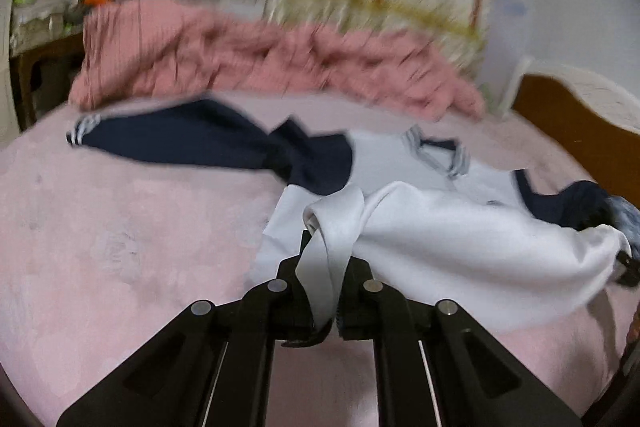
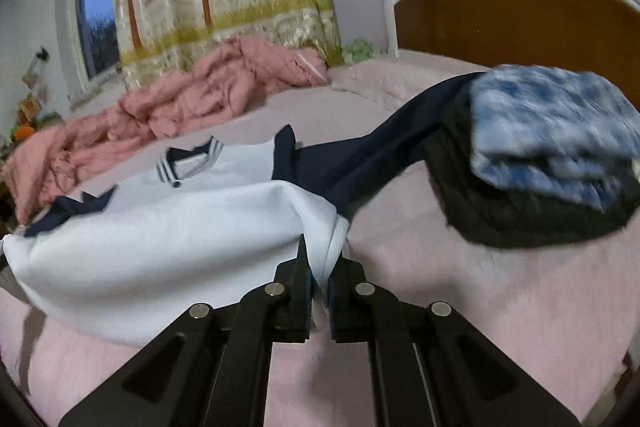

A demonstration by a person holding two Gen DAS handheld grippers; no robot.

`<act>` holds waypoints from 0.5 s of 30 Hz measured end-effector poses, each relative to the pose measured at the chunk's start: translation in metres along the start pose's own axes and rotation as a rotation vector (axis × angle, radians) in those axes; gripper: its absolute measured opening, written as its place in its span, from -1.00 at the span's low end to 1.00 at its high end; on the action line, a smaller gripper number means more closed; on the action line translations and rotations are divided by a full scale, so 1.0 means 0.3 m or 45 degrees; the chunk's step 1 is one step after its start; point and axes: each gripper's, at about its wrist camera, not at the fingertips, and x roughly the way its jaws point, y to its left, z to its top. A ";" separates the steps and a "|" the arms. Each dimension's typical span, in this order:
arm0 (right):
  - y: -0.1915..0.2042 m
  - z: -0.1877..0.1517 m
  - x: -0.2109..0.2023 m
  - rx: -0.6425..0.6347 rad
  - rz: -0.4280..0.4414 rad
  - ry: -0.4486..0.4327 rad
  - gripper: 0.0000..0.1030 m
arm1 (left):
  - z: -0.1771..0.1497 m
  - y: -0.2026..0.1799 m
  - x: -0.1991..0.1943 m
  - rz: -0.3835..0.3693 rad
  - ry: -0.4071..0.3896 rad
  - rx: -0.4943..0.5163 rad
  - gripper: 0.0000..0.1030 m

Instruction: Fold large clothes

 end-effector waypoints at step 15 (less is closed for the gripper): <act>0.028 0.105 0.265 -0.060 -0.224 0.110 0.67 | 0.057 -0.086 0.287 0.350 -0.010 0.290 0.68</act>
